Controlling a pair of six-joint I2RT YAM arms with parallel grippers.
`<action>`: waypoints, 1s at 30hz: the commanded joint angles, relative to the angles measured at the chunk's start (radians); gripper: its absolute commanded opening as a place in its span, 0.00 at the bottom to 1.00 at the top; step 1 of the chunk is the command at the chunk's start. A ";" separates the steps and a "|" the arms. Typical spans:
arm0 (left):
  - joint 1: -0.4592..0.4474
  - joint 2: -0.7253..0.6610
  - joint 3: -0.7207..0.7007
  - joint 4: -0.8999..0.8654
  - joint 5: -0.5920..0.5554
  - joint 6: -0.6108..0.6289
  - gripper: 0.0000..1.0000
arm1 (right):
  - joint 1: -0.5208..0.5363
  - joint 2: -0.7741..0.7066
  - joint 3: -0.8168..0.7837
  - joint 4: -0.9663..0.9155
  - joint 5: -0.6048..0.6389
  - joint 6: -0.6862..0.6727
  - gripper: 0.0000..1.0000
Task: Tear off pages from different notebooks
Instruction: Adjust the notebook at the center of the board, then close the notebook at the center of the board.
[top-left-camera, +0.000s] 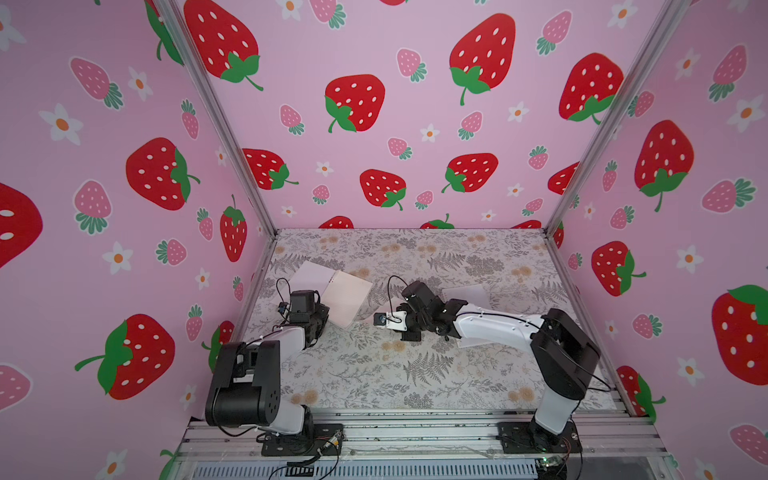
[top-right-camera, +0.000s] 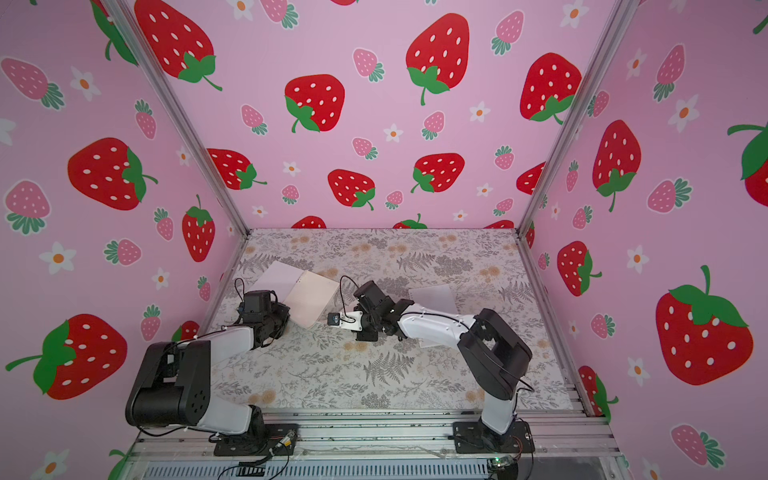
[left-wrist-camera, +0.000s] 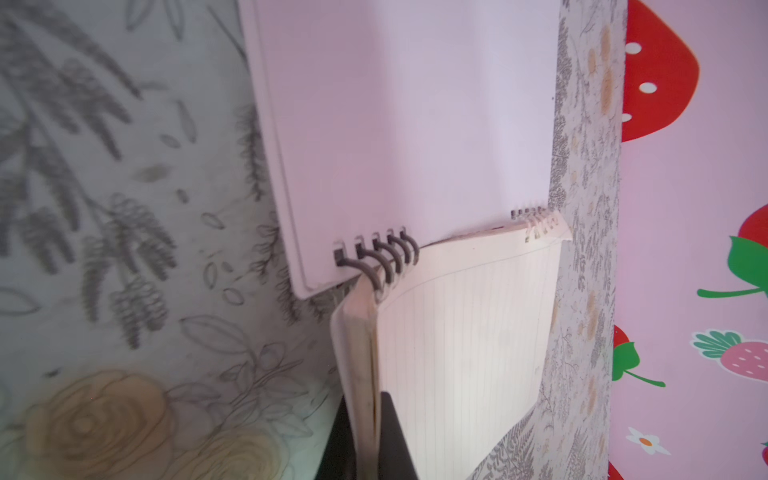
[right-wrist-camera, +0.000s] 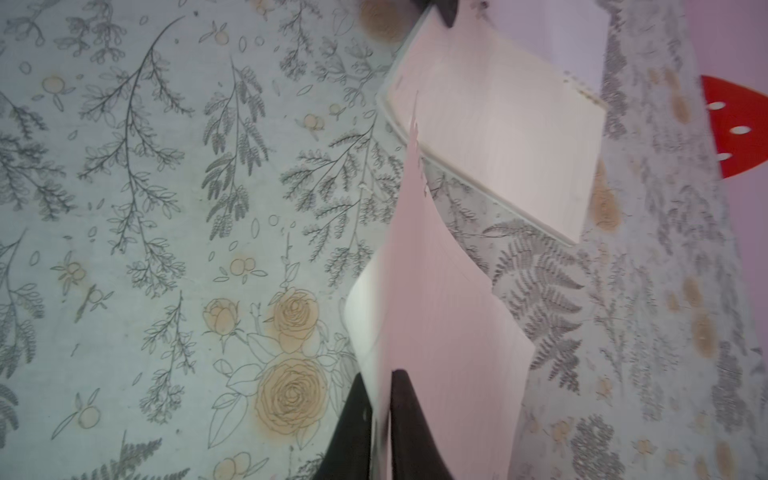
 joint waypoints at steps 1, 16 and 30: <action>-0.003 0.121 0.142 -0.008 0.050 0.047 0.00 | 0.031 0.002 -0.018 -0.041 -0.007 0.034 0.13; -0.077 0.163 0.260 -0.122 0.049 0.206 0.00 | 0.045 0.070 0.072 -0.102 -0.167 0.220 0.99; -0.206 0.091 0.400 -0.251 0.033 0.699 0.00 | -0.278 -0.009 0.139 0.087 -0.345 0.806 1.00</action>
